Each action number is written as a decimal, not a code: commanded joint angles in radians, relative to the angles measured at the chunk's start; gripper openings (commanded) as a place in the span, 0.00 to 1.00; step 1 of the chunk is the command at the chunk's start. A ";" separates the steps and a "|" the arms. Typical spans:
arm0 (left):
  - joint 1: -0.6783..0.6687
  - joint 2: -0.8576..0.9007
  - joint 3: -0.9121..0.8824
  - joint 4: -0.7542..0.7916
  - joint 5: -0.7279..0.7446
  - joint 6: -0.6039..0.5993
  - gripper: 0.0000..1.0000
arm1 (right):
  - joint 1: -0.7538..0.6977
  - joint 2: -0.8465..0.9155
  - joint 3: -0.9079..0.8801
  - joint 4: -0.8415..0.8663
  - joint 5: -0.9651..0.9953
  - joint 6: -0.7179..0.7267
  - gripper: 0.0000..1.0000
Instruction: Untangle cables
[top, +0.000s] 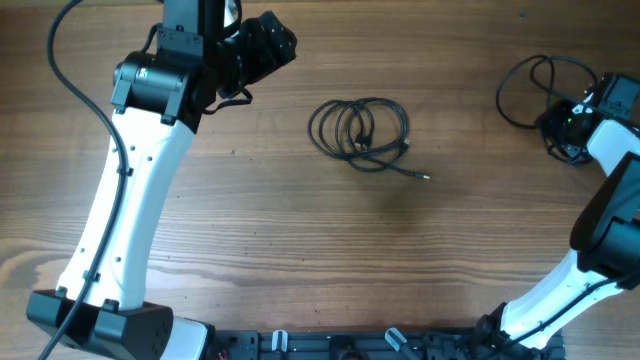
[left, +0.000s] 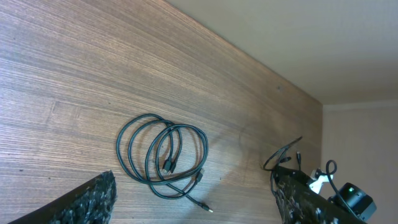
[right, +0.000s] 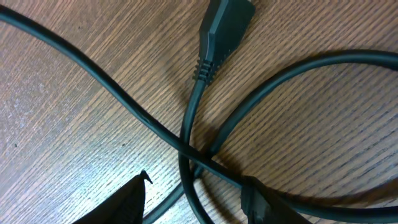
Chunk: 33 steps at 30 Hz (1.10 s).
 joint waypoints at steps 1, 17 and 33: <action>-0.002 0.010 0.012 0.003 -0.013 0.023 0.84 | 0.003 0.061 -0.009 0.010 0.065 -0.004 0.51; -0.002 0.010 0.012 0.003 -0.013 0.022 0.84 | 0.017 0.116 0.015 -0.216 0.544 0.137 0.70; -0.002 0.010 0.012 0.003 -0.013 0.022 0.84 | -0.266 -0.071 0.118 -0.397 0.249 0.161 0.79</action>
